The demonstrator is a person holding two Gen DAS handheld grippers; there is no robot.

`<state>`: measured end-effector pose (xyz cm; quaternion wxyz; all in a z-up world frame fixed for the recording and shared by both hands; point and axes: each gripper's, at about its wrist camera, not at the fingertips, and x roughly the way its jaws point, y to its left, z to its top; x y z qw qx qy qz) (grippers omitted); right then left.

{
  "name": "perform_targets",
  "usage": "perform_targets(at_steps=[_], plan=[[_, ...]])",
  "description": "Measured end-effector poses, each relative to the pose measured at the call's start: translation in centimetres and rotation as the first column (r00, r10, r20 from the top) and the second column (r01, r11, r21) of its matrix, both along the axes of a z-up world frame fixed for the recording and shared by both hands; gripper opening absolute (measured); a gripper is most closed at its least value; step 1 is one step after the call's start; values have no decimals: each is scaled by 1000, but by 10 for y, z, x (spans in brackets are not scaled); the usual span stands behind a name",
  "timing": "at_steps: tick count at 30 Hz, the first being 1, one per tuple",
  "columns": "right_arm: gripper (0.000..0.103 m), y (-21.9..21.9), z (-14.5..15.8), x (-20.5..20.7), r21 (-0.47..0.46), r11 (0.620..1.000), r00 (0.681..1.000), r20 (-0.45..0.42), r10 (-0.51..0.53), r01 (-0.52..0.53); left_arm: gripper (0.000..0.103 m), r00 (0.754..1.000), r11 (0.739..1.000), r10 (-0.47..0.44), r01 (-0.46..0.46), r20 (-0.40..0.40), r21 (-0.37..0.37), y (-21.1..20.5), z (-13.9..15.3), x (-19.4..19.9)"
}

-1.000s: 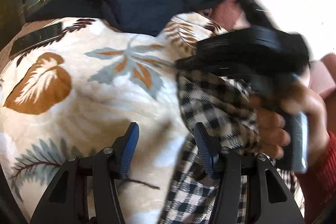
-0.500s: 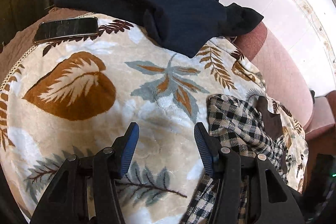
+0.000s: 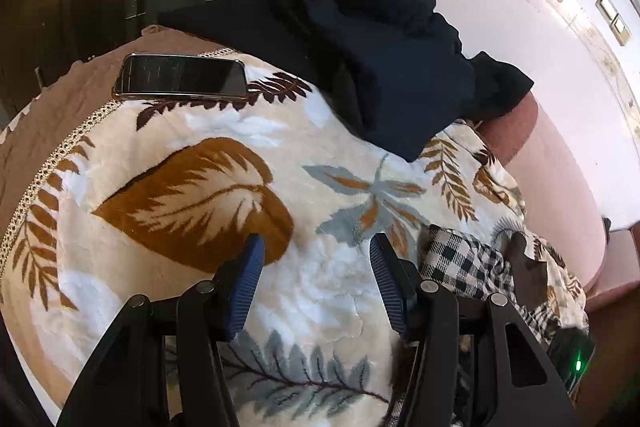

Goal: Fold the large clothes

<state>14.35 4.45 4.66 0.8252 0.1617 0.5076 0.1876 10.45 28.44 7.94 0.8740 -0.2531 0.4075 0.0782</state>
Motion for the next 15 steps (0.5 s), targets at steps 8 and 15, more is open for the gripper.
perform_targets(at_steps=[8,15], plan=[[47,-42,15,-65,-22,996,996,14,89,-89,54,979,977,-204,205,-16,64,-74,-8,7],[51,-199,46,-67,-209,935,957,111,-266,285,54,943,940,-322,330,-89,90,-126,-31,21]])
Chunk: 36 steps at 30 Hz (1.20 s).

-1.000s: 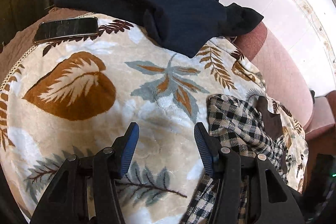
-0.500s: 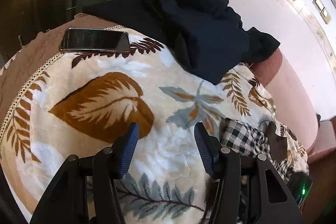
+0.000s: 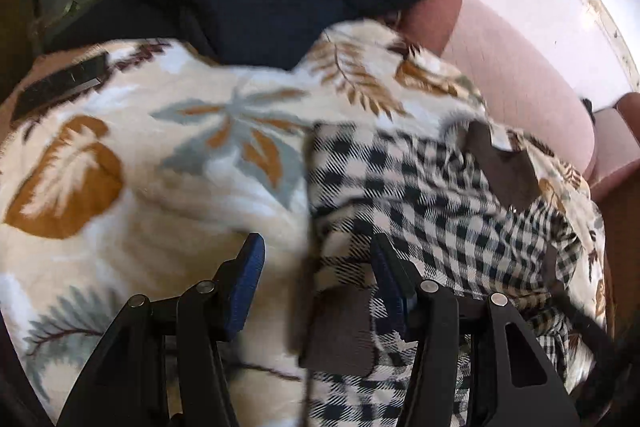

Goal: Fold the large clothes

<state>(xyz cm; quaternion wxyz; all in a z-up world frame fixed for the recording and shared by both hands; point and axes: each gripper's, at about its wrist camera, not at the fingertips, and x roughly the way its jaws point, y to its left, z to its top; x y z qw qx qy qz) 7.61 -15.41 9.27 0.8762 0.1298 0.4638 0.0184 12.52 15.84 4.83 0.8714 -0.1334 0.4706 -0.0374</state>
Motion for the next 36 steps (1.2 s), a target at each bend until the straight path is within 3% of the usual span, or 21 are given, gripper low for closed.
perform_targets(at_steps=[4,7,9,10,11,12,15,18,20,22,24,27,30,33,36], plan=[[57,-62,-18,32,-26,991,989,-70,-130,128,54,1000,1000,3,-2,-28,19,-8,-11,9],[57,-72,-45,48,47,991,982,-151,-117,125,54,1000,999,-7,8,-21,33,-14,-9,7],[40,-69,-54,49,84,991,981,-177,-83,99,54,1000,999,-14,14,-7,30,-15,-6,6],[16,-70,-52,48,130,988,983,-169,-66,88,54,1000,999,-15,15,-1,34,-15,-4,4],[7,-73,-49,43,175,980,985,-161,-66,94,54,1000,999,-20,19,2,47,-16,-5,4],[7,-77,-44,38,184,976,985,-147,-90,117,54,1000,998,-25,25,-2,59,-17,-7,5],[7,-85,-38,26,99,981,978,-139,-153,168,54,997,996,-50,54,-52,70,-23,-18,8],[7,-86,-49,22,-9,982,962,-197,-188,190,54,994,993,-79,86,-77,83,-32,-22,4],[12,-83,-46,21,-83,975,953,-205,-221,209,54,992,989,-90,100,-91,113,-36,-25,1],[18,-79,-29,14,-155,959,950,-165,-264,239,54,989,989,-93,105,-112,108,-36,-32,-3],[20,-61,1,10,-206,946,960,-73,-271,251,54,991,991,-87,96,-97,90,-33,-35,-8],[23,-20,29,22,-166,973,987,2,-161,159,54,995,995,-70,74,-69,63,-28,-38,-15],[23,38,29,60,-2,996,996,-6,89,-89,54,998,995,-56,59,-40,74,-29,-38,-23],[23,109,9,101,110,945,949,-40,313,-307,54,999,994,-45,47,-29,94,-34,-38,-26],[23,165,-21,131,193,883,885,-109,452,-427,54,999,994,-35,37,-23,101,-35,-39,-26]])
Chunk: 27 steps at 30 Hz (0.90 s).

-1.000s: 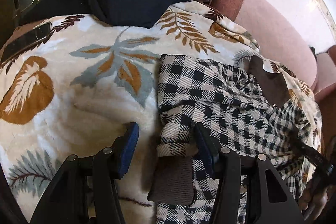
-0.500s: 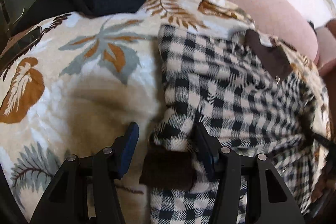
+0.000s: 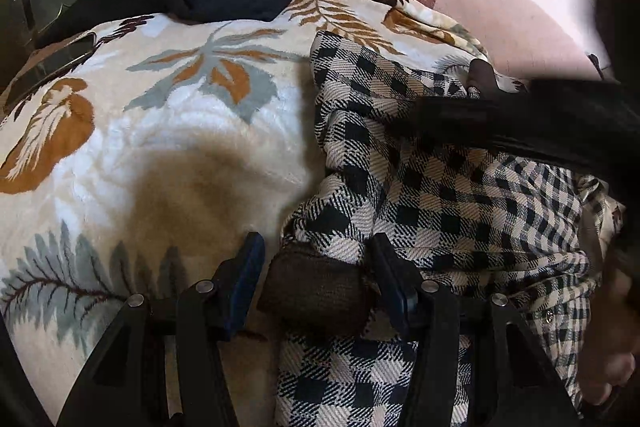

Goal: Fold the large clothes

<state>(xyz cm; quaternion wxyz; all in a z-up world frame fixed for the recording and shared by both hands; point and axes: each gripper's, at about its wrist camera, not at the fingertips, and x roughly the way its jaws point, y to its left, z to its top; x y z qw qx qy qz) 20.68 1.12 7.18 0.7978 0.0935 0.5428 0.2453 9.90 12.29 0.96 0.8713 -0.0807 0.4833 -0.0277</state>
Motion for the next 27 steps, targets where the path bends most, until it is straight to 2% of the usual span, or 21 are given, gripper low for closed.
perform_targets(at_steps=[2,3,4,5,8,10,12,15,16,19,20,21,25,27], plan=[[22,33,-25,21,2,998,994,-88,67,-68,54,1000,1000,3,-3,5,5,-1,0,-1],[22,45,-34,31,-51,995,992,-101,78,-84,54,1000,1000,3,-3,4,7,-1,-1,-1],[14,50,-43,44,-102,992,993,-98,70,-80,54,1000,1000,2,-2,3,9,-2,-2,0],[11,54,-44,55,-120,991,995,-85,50,-60,54,1000,1000,0,0,7,13,-2,-2,-1],[11,62,-39,81,-230,973,999,-31,-30,22,54,1000,1000,-3,3,10,26,-5,-1,-1],[12,64,-30,85,-288,957,999,10,-42,43,55,1000,999,-7,7,9,34,-6,0,-3],[17,53,-9,73,-291,953,994,92,-63,87,55,1000,999,-15,15,5,41,-7,3,-5],[28,14,19,34,-251,957,982,154,-106,143,55,999,999,-43,43,18,31,-9,17,-14],[32,1,25,21,-247,956,979,168,-119,159,55,998,999,-49,47,43,27,-9,25,-19],[36,-47,29,-21,-250,951,974,181,-140,183,55,988,997,-53,44,146,64,-10,49,-30],[36,-57,24,-30,-255,948,974,171,-150,191,58,987,996,-59,47,151,77,-11,50,-29],[36,-74,16,-47,-255,945,973,154,-170,206,61,989,996,-60,49,139,79,-11,48,-25],[36,-127,-8,-80,-224,939,965,90,-245,260,61,999,997,-42,42,-1,58,-8,15,1],[36,-158,-23,-91,-233,920,949,75,-306,315,62,999,996,-41,42,-15,74,-8,1,3]])
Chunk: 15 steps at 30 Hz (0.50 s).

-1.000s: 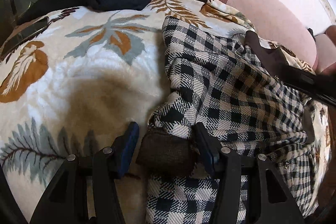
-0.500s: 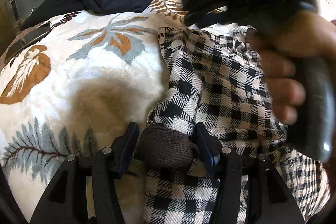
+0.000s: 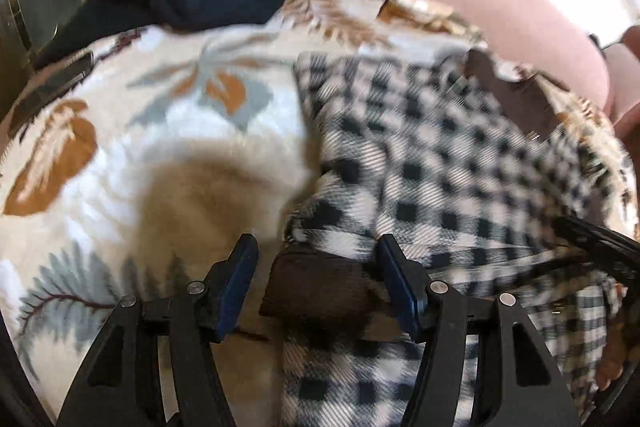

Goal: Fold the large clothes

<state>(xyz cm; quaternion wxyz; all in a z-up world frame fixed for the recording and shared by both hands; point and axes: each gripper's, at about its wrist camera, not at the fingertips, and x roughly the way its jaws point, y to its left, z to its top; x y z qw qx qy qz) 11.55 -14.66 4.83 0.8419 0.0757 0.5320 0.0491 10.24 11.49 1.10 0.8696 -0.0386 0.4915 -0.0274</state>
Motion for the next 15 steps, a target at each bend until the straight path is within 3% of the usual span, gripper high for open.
perform_targets(at_steps=[2,4,7,9,11,15], plan=[[35,-37,-7,-11,-39,995,996,21,-89,90,63,1000,1000,-20,19,24,22,-3,0,-5],[21,-67,-6,-19,27,992,991,35,-128,127,63,999,999,-35,34,28,30,-2,4,-8],[24,-111,-4,-33,-72,960,963,30,-269,271,63,999,999,-28,29,35,-28,11,11,-10],[24,-140,-1,-47,-29,947,947,26,-320,320,63,998,998,-1,5,60,-67,24,21,-13],[36,-155,10,-65,-55,929,930,44,-365,367,63,995,996,33,-25,92,-82,36,29,-13],[37,-153,32,-92,-14,946,942,97,-321,324,63,994,994,62,-53,96,-94,50,32,-14]])
